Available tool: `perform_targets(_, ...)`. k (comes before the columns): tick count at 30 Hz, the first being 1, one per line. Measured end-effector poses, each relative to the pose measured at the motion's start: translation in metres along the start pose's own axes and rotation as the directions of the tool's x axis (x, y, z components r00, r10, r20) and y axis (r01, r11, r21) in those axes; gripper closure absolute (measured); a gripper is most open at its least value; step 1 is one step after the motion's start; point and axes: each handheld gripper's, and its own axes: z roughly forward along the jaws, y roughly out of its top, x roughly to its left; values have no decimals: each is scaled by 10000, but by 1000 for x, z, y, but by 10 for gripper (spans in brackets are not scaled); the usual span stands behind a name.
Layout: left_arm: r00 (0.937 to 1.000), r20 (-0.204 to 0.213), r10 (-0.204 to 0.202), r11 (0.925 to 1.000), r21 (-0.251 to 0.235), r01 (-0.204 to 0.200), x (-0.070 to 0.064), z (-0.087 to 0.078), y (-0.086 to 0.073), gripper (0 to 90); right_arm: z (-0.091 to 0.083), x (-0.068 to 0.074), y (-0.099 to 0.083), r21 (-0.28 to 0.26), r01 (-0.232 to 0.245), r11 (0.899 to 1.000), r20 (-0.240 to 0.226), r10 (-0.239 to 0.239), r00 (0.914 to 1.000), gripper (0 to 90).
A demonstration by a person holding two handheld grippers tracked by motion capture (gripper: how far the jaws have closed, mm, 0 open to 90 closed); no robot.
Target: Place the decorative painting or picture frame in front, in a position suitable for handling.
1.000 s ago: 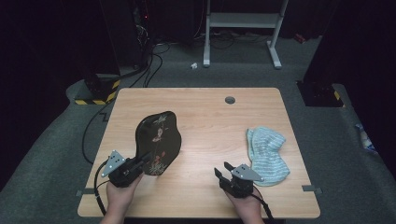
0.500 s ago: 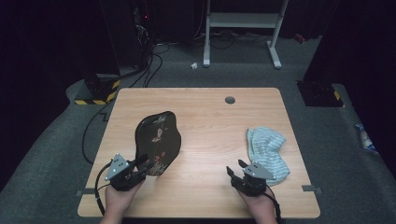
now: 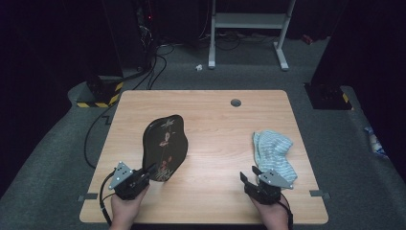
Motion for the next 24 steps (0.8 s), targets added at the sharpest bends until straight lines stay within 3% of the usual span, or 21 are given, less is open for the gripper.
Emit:
perform_targets(5, 9996, -135, 253, 9996, -88, -255, -12, 12, 5, 811, -1, 0, 1, -118, -1, 9999, 19, 1, 10000, 455)
perform_targets(9, 9999, -116, -35, 9996, -284, 31, -18, 22, 5, 812, -2, -2, 1, -174, -2, 9998, 52, 3, 10000, 458)
perform_targets(15, 9999, -52, 104, 9992, -374, -106, -23, 25, 3, 811, -5, -6, 1, -242, 35, 9997, 258, -29, 9997, 458)
perform_targets(21, 9996, 121, -259, 9988, -414, 264, -18, 23, -3, 808, -9, -20, 0, -76, -98, 9999, 1212, 107, 9926, 374)
perform_targets(24, 9998, 170, -127, 9993, -344, 133, -18, 21, -4, 806, -9, -33, -2, 206, -279, 9994, 1629, 242, 9864, 360)
